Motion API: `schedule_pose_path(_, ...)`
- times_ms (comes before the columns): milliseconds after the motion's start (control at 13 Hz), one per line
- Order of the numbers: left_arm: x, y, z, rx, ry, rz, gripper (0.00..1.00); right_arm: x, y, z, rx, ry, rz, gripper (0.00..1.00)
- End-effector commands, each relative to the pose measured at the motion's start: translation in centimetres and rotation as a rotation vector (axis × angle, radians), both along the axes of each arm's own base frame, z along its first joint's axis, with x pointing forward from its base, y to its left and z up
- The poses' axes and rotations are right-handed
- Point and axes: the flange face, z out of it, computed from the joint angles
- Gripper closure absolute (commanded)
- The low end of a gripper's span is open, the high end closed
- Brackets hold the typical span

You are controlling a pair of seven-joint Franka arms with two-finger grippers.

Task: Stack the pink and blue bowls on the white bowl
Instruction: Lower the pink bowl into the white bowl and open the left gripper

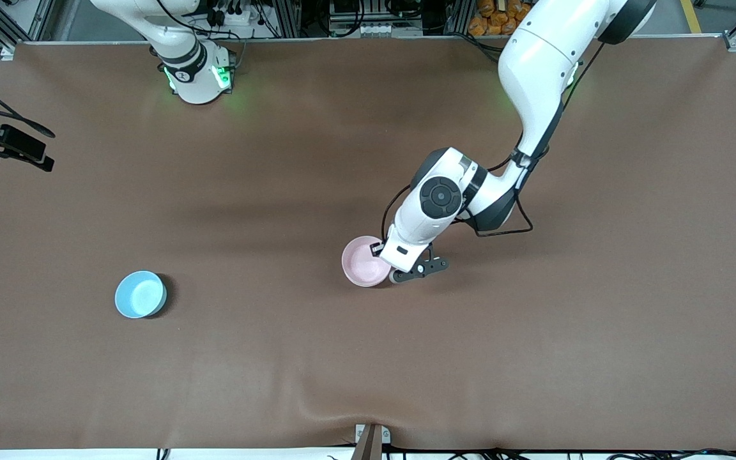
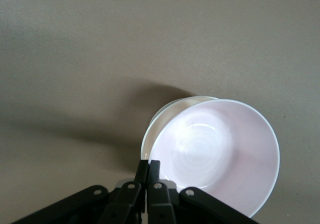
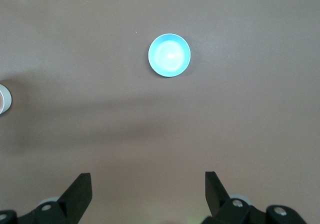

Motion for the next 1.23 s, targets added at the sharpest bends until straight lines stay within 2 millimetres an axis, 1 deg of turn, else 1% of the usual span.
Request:
schedule_pose_path(0,-0.3,-0.5,-0.1,-0.005,-0.026,0.002,1.00,0.0,0.1,0.1,0.001,-0.004,0.005,0.00)
schedule_pose_path(385,-0.5,-0.4,-0.7,0.001,-0.025,-0.005,1.00,0.0,0.1,0.1,0.001,-0.004,0.005,0.00)
schedule_pose_path(846,-0.5,-0.4,-2.5,0.000,-0.022,0.000,1.00,0.0,0.2,0.1,0.001,-0.004,0.007,0.00)
schedule_pose_path(1000,-0.5,-0.4,-2.8,-0.002,-0.020,0.004,1.00,0.0,0.2,0.1,0.001,-0.004,0.007,0.00)
schedule_pose_path(1077,-0.4,-0.3,-2.7,-0.003,-0.020,0.009,0.63,0.0,0.1,0.1,0.001,-0.004,0.005,0.00)
schedule_pose_path(1154,-0.3,-0.4,-2.5,-0.007,-0.020,0.017,0.01,0.0,0.1,0.1,0.001,-0.004,0.005,0.00)
